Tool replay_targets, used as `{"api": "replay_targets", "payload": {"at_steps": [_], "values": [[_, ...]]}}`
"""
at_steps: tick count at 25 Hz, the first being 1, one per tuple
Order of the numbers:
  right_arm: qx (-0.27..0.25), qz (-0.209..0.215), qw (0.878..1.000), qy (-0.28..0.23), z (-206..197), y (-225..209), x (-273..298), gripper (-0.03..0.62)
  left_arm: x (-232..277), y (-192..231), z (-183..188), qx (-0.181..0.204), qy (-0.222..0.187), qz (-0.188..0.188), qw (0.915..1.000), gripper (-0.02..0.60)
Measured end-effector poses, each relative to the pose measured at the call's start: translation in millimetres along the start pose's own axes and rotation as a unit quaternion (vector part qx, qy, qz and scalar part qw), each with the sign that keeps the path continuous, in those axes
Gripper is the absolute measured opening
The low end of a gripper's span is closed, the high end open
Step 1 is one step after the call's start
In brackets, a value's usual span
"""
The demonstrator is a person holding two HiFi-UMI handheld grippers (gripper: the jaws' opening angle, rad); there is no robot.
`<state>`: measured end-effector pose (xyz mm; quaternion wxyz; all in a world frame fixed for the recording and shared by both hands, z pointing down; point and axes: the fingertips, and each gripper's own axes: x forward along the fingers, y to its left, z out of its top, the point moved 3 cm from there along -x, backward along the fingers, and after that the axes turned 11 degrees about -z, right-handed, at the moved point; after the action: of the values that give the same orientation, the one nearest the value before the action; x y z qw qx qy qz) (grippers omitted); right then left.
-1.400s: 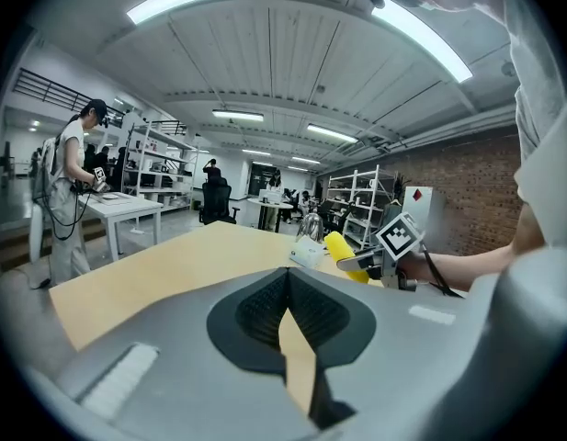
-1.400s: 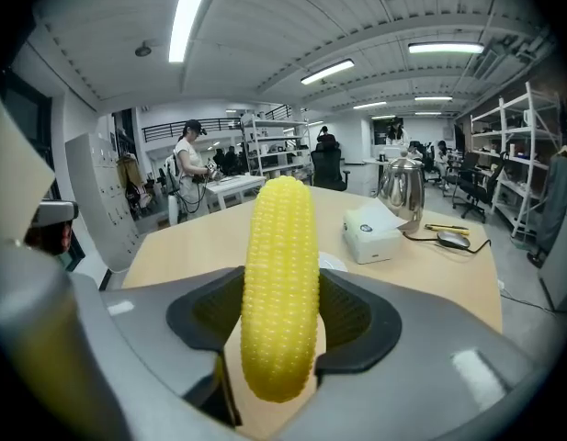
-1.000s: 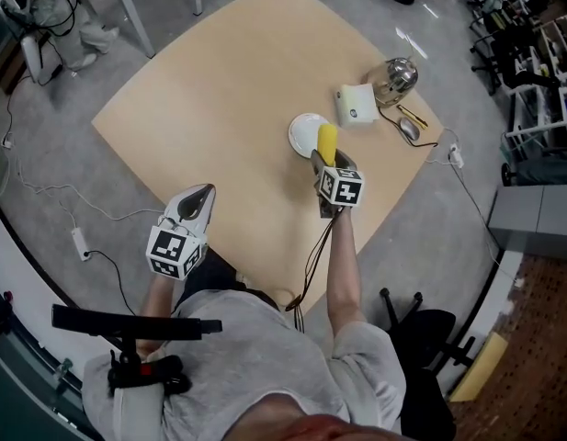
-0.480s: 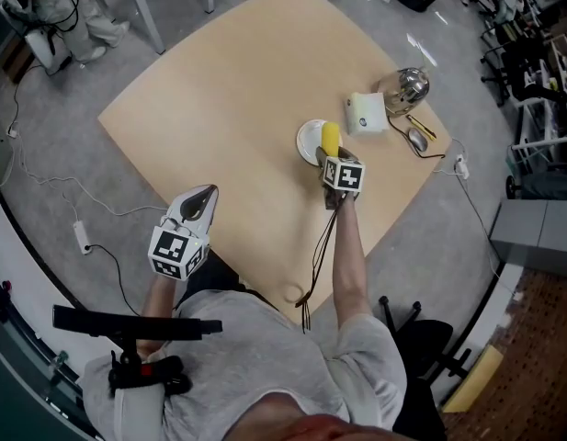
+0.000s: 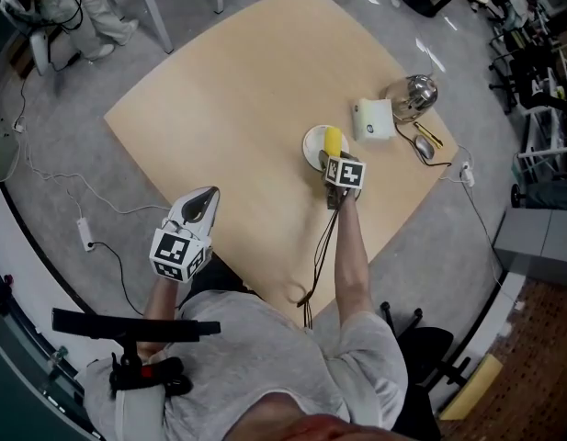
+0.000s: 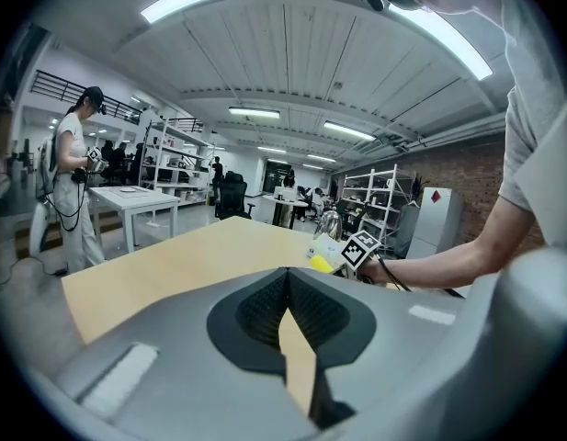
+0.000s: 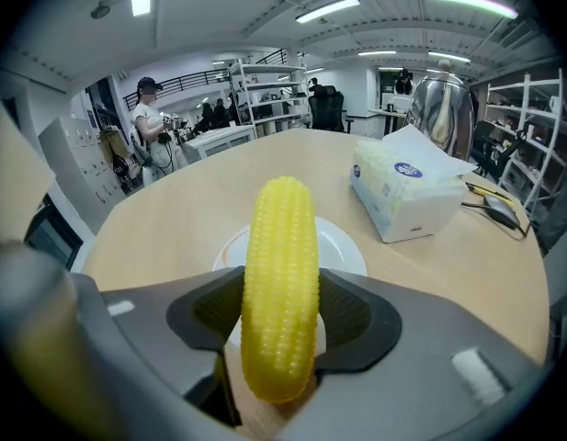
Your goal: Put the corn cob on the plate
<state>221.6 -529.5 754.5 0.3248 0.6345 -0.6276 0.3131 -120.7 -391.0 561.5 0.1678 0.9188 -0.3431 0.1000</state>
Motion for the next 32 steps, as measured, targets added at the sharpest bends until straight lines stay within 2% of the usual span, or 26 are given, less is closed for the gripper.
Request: {"api": "replay_targets", "payload": {"at_steps": [23,32], "values": [[-0.008,-0.01,1.0,0.019,2.1,-2.8,16.5,0.25,2.7,0.3,5.3,0.009,0.006,-0.004,0.9999,0.02],[-0.009,-0.025,1.0,-0.007,13.0,-5.5,-1.8,0.25,-7.8,-4.3,7.8,0.011,-0.002,-0.007,0.9999,0.02]]}}
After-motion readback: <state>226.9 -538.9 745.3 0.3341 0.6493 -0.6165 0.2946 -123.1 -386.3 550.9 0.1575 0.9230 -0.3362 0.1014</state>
